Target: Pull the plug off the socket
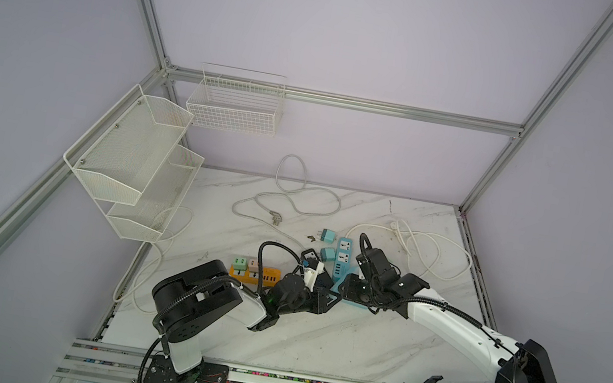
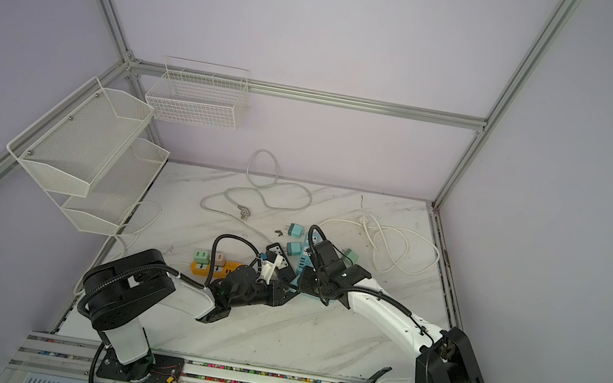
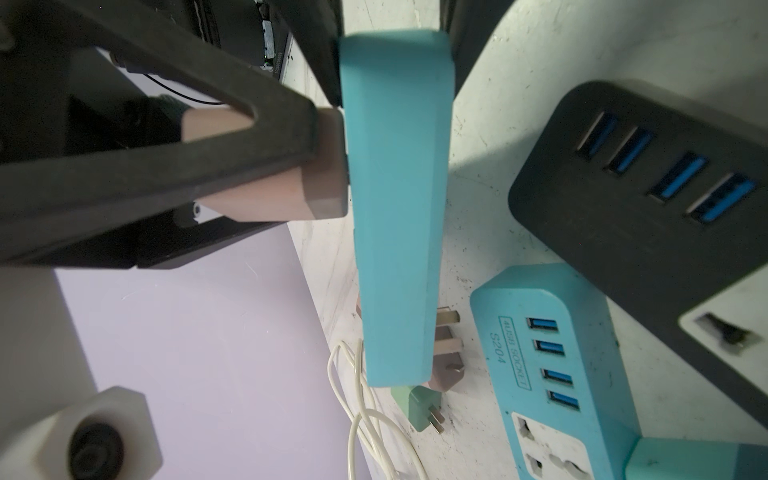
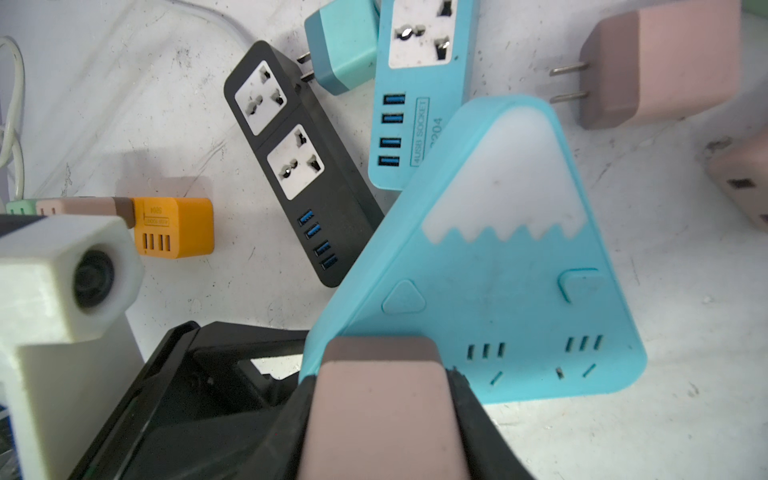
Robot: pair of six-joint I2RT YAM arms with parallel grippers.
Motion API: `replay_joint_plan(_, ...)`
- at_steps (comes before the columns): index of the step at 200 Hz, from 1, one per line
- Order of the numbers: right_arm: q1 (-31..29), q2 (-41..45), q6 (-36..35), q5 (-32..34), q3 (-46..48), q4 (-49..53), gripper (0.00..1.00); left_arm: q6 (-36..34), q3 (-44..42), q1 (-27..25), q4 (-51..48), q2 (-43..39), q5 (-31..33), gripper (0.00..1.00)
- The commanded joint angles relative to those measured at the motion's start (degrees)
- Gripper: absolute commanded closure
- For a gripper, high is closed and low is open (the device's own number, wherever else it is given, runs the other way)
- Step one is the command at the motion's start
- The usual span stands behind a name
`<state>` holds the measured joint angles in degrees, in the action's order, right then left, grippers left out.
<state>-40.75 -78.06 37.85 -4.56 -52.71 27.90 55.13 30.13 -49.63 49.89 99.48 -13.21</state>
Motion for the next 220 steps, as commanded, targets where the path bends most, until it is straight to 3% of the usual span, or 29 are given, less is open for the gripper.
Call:
replay_joint_plan(1, 2.01, 1.49, -0.38, 1.88, 0.33, 1.34, 0.76, -0.51, 0.19, -0.21, -1.04, -2.02, -0.73, 0.96)
replay_joint_plan(42, 1.38, 0.50, -1.20, -0.36, -0.01, -1.37, 0.76, 0.06, 1.26, -0.21, -2.13, -1.16, -1.53, 1.00)
replay_joint_plan(71, -1.72, -2.97, 0.66, 4.81, -3.40, 1.37, 0.76, 0.06, 2.67, -0.30, -4.64, -0.26, -1.62, 1.00)
replay_joint_plan(96, -1.96, -1.80, 1.83, 4.86, -2.51, -0.01, 0.76, 0.06, 2.48, -0.30, -5.26, -0.23, -0.98, 1.00)
replay_joint_plan(126, 2.72, 1.14, 0.45, -0.40, 0.78, -1.47, 0.77, 0.76, 1.78, -0.30, -4.81, -0.01, -0.68, 1.00)
replay_joint_plan(161, 3.58, 1.24, -0.53, 1.88, 0.24, -0.16, 0.77, 0.11, 2.77, -0.30, -5.12, 0.51, -1.86, 1.00)
replay_joint_plan(194, -2.39, -4.11, 1.92, 4.27, -3.60, -0.83, 0.78, -0.29, 3.91, -0.38, -6.13, 1.17, -2.20, 1.00)
replay_joint_plan(220, -2.14, -2.88, 2.35, 6.31, -3.22, 0.94, 0.78, 0.16, 3.23, -0.38, -7.25, 0.81, -1.22, 1.00)
